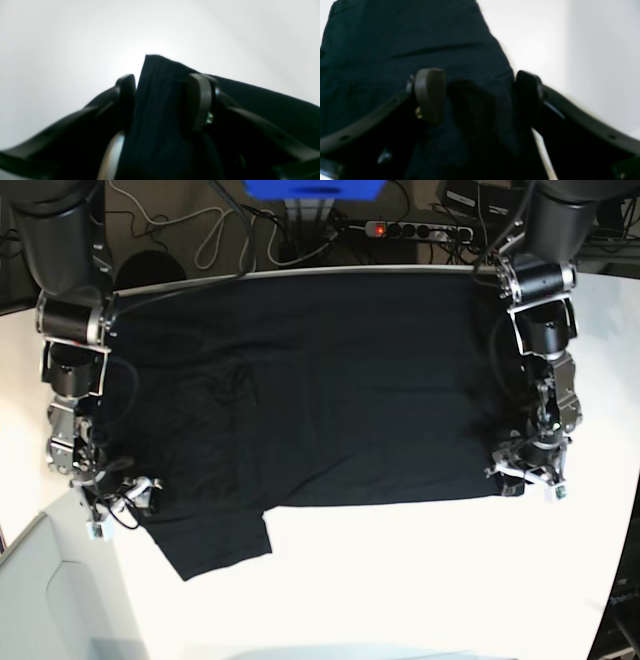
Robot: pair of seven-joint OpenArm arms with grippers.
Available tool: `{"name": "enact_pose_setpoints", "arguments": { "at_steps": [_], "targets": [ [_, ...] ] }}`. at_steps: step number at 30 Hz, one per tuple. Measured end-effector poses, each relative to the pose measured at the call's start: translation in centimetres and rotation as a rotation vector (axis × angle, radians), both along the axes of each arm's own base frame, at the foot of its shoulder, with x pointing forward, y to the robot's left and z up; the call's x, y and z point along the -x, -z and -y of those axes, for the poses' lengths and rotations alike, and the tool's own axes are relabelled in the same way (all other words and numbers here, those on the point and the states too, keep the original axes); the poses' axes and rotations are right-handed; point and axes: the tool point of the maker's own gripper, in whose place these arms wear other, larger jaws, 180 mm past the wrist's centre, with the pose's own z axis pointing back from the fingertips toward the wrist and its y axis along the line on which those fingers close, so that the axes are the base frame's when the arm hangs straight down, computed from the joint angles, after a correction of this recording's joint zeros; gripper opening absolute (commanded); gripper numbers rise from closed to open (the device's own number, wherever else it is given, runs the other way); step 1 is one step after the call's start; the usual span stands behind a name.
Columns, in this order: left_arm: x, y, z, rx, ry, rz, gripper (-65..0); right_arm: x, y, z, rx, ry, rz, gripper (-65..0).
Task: Fold the T-shirt properly
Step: 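Move both grippers to the hem corners and grasp them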
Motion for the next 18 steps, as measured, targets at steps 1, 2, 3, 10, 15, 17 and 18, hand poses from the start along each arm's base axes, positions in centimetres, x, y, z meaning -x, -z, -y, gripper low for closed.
{"name": "enact_pose_setpoints", "arguments": {
  "at_steps": [1,2,3,10,15,17,18],
  "targets": [
    [0.0,0.1,0.0,0.005,-0.004,0.0,-33.2,0.0,0.0,0.1,0.002,0.005,-0.001,-22.4],
    [0.0,0.2,0.0,0.007,-0.007,0.003,-33.3,0.0,0.0,0.1,0.003,0.005,-0.001,-22.4],
    [0.0,0.3,0.0,0.009,-0.009,0.004,-33.4,0.0,0.0,0.1,0.003,0.006,0.001,-22.4],
    [0.0,0.3,0.0,0.01,-0.009,0.003,-40.9,-0.7,-0.8,0.3,0.002,0.016,0.04,-22.4],
    [0.7,0.8,-0.4,0.01,-0.016,-0.004,-65.0,-1.0,-1.1,1.8,0.034,0.088,0.062,-22.4],
    [0.8,0.9,-0.4,0.01,-0.016,0.001,-65.0,-0.7,-0.7,1.6,0.031,0.087,0.053,-22.4],
    [0.8,0.9,-0.4,0.01,-0.017,0.0,-65.0,-0.4,-0.3,1.5,0.029,0.086,0.049,-22.4]
  ]
}}
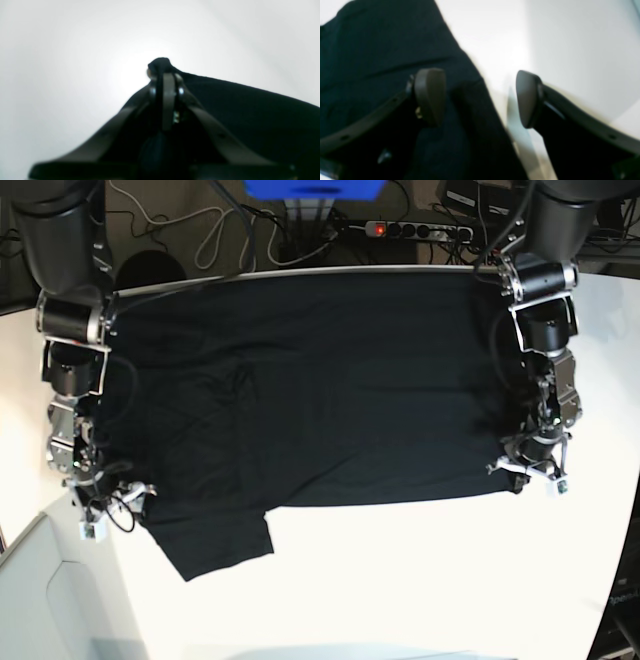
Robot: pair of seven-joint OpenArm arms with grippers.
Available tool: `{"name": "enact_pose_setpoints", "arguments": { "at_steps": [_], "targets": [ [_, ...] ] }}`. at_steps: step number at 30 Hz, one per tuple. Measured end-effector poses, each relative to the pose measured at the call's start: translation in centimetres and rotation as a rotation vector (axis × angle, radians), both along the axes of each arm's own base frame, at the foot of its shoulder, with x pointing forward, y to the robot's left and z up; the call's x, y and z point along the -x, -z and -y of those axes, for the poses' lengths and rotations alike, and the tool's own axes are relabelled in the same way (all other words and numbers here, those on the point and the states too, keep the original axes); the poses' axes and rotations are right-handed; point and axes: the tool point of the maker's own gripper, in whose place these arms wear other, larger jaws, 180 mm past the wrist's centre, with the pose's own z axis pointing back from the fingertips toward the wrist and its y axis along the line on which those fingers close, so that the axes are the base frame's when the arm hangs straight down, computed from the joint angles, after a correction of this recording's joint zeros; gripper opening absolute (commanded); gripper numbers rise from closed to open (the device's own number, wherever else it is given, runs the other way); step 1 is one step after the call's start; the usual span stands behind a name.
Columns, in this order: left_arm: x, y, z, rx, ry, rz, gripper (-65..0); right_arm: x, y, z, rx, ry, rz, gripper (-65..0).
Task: Fold the T-shirt properly
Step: 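Move both grippers to the hem corners and grasp them, then lift the hem and fold it over onto the collar edge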
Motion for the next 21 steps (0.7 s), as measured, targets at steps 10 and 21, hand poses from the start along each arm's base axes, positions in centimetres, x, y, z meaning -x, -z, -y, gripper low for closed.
{"name": "enact_pose_setpoints", "arguments": {
  "at_steps": [10,21],
  "targets": [
    [0.1,0.1,0.2,0.002,0.001,0.0,-65.0,0.9,1.5,-2.0,0.064,-0.087,-0.009,-41.6],
    [0.6,-0.2,1.0,-0.002,0.037,-0.043,-65.0,1.7,0.6,-2.0,0.108,-0.116,-0.014,-64.9]
  ]
}}
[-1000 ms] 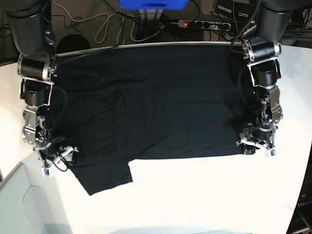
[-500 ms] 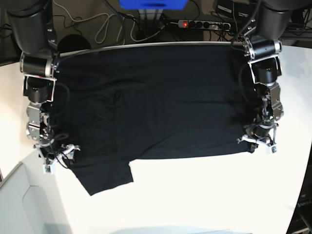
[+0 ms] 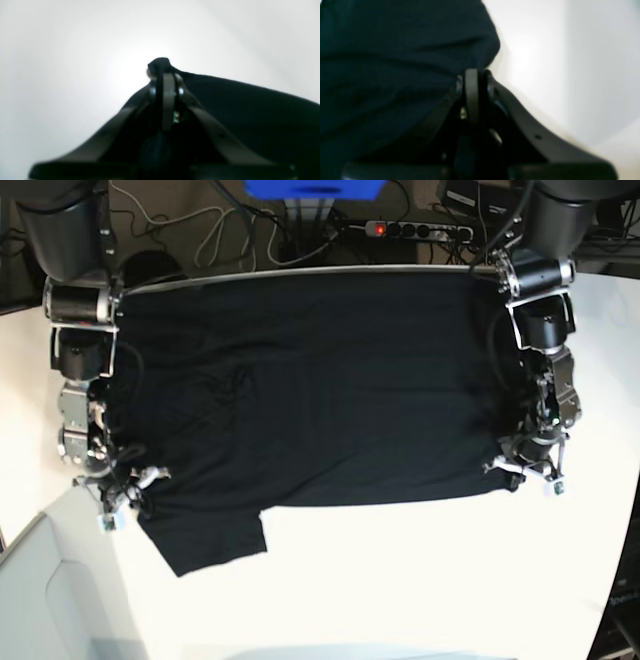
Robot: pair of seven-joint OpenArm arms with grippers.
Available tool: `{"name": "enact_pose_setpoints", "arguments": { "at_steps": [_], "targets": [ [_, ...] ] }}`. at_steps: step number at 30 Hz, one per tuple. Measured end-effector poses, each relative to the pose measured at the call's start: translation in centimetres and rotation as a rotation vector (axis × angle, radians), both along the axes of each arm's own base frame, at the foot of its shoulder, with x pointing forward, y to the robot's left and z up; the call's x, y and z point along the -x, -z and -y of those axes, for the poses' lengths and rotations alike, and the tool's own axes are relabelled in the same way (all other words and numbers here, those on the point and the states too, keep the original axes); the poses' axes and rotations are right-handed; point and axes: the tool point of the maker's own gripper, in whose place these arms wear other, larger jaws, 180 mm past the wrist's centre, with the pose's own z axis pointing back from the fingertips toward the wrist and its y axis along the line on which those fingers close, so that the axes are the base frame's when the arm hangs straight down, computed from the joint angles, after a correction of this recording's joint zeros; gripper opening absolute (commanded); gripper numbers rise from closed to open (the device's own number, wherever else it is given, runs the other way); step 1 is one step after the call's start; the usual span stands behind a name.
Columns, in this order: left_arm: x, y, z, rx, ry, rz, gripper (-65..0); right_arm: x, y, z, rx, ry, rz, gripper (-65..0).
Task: Fold the T-shirt properly
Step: 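Lift the hem and fold it over onto the collar edge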
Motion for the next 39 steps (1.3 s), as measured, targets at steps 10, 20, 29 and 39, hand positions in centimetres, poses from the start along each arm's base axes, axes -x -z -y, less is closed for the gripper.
{"name": "enact_pose_setpoints", "arguments": {
  "at_steps": [10,20,29,39],
  "targets": [
    [3.0,-5.4,3.3,-0.018,0.124,0.07,-65.0,3.2,-7.4,3.1,0.084,0.027,0.132,-64.9],
    [10.1,-6.6,1.3,0.031,-0.007,0.061,-65.0,12.1,-8.7,2.9,0.225,-0.078,0.089,-64.9],
    [16.5,-2.4,1.0,0.06,-0.072,-0.072,-65.0,18.2,-3.8,2.4,0.217,-0.122,-0.076,-64.3],
    [19.0,-1.4,1.4,0.136,-0.087,-0.087,-35.1,19.3,-4.0,2.3,0.24,-0.138,-0.087,-20.2]
  ]
}}
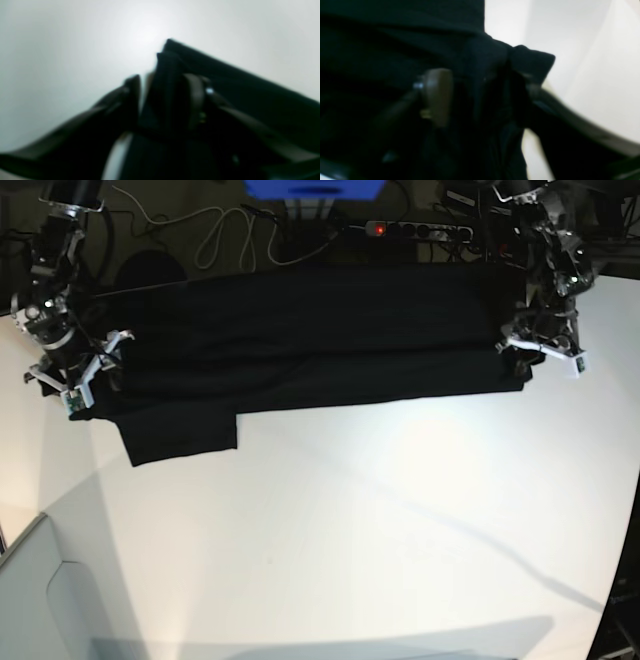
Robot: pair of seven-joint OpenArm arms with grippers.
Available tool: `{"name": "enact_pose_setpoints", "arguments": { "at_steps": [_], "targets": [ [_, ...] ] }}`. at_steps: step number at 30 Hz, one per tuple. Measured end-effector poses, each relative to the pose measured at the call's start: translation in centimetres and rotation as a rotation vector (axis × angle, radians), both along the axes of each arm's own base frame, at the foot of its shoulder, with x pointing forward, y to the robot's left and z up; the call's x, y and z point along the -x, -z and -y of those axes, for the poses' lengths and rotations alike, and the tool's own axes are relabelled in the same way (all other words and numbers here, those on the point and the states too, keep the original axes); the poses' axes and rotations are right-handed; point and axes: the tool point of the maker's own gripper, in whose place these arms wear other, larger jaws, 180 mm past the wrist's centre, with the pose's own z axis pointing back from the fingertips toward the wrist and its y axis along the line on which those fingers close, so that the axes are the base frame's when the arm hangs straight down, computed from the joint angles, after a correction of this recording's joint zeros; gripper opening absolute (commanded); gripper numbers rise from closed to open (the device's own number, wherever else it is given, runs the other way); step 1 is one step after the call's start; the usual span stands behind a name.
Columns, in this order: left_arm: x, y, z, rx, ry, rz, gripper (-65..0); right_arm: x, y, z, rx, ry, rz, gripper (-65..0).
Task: Fold the T-shirt properly
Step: 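Lift the hem and fold it over onto the collar edge, then lower the folded hem and open both grippers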
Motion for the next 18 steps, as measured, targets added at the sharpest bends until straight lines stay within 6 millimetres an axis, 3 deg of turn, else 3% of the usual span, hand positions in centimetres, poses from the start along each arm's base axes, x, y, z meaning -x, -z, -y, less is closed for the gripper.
{"name": "enact_pose_setpoints", "arguments": {
  "at_steps": [2,9,14,18],
  "targets": [
    [0.1,-0.2,0.1,0.023,-0.002,0.013,-35.1,-0.3,-0.8,-0.2,0.006,-0.006,0.022,-16.7],
    [0.0,-0.7,-0.4,0.02,-0.001,0.02,-35.0,-0.7,-2.1,-1.1,0.014,-0.011,0.044,-16.7],
    [-1.2,-3.3,-0.2,-0.021,0.025,0.085,-35.0,-1.1,-3.1,-1.2,0.033,-0.016,0.057,-16.7],
    [-1.5,-3.4,-0.2,-0.017,0.023,0.091,-35.0,-1.4,-4.0,-1.5,0.041,-0.026,0.083,-16.7]
  ]
}}
